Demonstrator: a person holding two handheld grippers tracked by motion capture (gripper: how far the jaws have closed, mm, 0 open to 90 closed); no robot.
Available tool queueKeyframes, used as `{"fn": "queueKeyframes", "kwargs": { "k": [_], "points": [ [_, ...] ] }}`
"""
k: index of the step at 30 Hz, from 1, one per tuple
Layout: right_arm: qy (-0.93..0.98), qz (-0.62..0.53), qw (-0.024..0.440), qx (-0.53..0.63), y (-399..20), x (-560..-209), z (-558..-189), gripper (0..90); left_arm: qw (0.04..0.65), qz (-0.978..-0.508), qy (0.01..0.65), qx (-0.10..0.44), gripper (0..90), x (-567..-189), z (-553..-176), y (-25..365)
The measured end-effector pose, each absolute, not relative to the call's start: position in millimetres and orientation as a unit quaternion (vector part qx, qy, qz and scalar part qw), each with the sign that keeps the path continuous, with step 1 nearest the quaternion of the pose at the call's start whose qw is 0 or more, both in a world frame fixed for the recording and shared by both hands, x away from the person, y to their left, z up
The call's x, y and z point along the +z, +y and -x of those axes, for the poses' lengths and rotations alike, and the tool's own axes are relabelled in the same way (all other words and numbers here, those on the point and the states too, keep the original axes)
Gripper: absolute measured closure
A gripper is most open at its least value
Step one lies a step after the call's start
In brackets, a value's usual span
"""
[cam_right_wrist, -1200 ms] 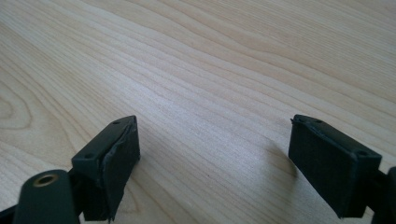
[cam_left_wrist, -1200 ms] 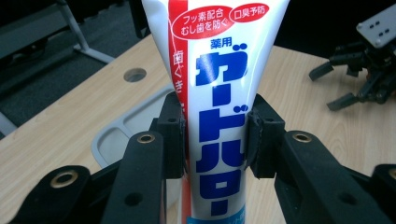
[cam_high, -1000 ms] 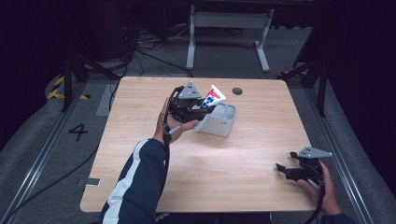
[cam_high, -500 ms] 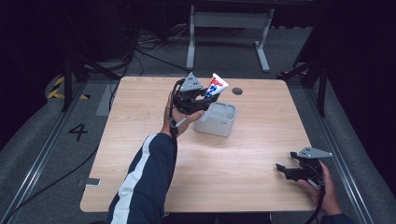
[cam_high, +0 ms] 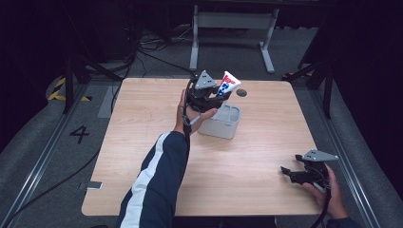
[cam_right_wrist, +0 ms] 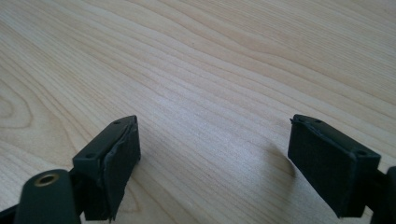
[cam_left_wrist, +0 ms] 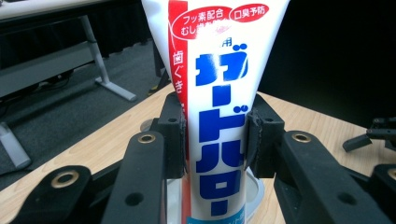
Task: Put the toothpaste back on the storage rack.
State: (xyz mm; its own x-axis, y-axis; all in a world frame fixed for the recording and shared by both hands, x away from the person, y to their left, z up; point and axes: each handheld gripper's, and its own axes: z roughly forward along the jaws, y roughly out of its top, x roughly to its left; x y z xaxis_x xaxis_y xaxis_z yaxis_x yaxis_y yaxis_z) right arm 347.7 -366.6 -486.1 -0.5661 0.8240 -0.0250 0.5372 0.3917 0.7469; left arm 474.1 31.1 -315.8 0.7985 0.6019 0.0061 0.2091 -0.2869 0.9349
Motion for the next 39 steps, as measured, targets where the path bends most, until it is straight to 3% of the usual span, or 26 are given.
{"fn": "queueKeyframes", "kwargs": {
  "k": [18,39],
  "points": [
    [0.811,-0.419,0.202,0.356,-366.6,-486.2,-347.7,17.3,0.580,-0.734,0.299,0.187,65.2,-341.5,-484.9,31.8],
    [0.811,-0.416,0.204,0.356,-366.6,-486.3,-347.6,17.5,0.574,-0.730,0.317,0.193,64.8,-363.1,-494.3,26.2]
  ]
}}
